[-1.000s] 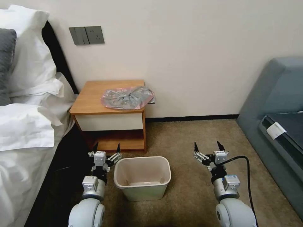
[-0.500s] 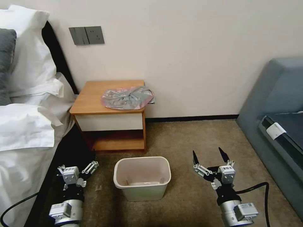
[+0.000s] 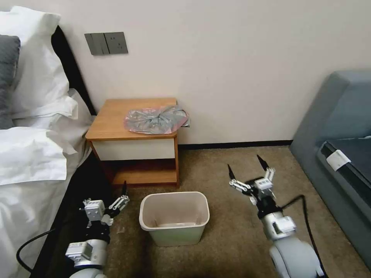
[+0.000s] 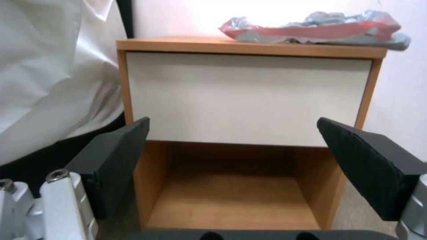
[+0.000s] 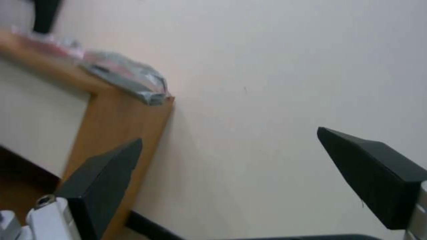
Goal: Pick up the garbage bag from the table and place it over the trash can.
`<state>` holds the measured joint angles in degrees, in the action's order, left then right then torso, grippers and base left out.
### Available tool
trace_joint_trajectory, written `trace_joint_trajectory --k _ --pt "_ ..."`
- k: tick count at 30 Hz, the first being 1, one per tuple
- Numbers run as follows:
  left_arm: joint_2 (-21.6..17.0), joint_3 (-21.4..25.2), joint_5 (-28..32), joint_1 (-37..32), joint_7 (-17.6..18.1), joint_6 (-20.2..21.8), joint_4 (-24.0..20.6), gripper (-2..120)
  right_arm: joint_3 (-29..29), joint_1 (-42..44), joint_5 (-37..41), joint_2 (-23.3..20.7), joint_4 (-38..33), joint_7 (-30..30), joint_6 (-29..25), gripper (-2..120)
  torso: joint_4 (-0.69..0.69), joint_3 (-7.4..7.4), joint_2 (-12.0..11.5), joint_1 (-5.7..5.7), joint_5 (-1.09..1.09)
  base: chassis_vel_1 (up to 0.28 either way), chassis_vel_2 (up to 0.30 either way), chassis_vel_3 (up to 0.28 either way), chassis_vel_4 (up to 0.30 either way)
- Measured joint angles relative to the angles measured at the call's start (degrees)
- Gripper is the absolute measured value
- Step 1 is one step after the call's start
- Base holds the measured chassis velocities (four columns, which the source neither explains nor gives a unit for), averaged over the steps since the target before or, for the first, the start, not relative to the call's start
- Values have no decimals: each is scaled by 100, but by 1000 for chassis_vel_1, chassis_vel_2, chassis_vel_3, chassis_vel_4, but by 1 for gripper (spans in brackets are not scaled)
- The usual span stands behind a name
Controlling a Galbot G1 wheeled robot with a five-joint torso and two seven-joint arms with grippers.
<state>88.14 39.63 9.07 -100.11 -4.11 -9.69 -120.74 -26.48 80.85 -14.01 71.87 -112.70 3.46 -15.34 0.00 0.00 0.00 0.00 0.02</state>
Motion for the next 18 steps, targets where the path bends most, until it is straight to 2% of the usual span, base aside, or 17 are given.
trace_joint_trajectory --k 1,4,5,8,9,10,11,12,15,16,18 --pt "0 0 0 0 0 0 0 95 0 0 0 0 0 0 0 100 0 0 0 0 0 0 0 0 0" --pt "110 0 -116 -41 0 -96 66 95 97 -615 -1067 -437 339 -85 -207 100 0 0 0 0 -2 0 0 0 0" --pt "110 0 -116 -41 0 -96 66 95 97 -615 -1067 -437 339 -85 -207 100 0 0 0 0 -2 0 0 0 0" --pt "190 -43 -204 -59 9 -143 102 95 318 -1292 -1897 -696 854 -281 -436 100 -1 0 0 0 -2 0 0 0 0" --pt "190 -43 -204 -59 9 -143 102 95 318 -1292 -1897 -696 854 -281 -436 100 -1 0 0 0 -2 0 0 0 0" --pt "210 -61 -227 -60 14 -145 109 95 436 -1589 -2212 -748 1142 -357 -578 100 1 0 0 0 -2 0 0 0 0" --pt "210 -61 -227 -60 14 -145 109 95 436 -1589 -2212 -748 1142 -357 -578 100 1 0 0 0 -2 0 0 0 0" --pt "244 -90 -265 -47 22 -146 117 95 734 -2016 -2624 -821 1574 -459 -692 100 0 1 0 0 -1 0 0 0 0" --pt "257 -99 -275 -39 23 -145 121 95 866 -2163 -2721 -837 1709 -490 -699 100 0 0 0 0 -1 0 0 0 0" --pt "285 -102 -297 -20 26 -139 139 95 1188 -2476 -2882 -840 1975 -509 -701 100 0 0 0 0 -1 0 0 0 0" --pt "288 -109 -281 -14 26 -123 148 95 1382 -2691 -2976 -826 2119 -510 -699 100 0 0 -1 0 -2 0 0 0 0"
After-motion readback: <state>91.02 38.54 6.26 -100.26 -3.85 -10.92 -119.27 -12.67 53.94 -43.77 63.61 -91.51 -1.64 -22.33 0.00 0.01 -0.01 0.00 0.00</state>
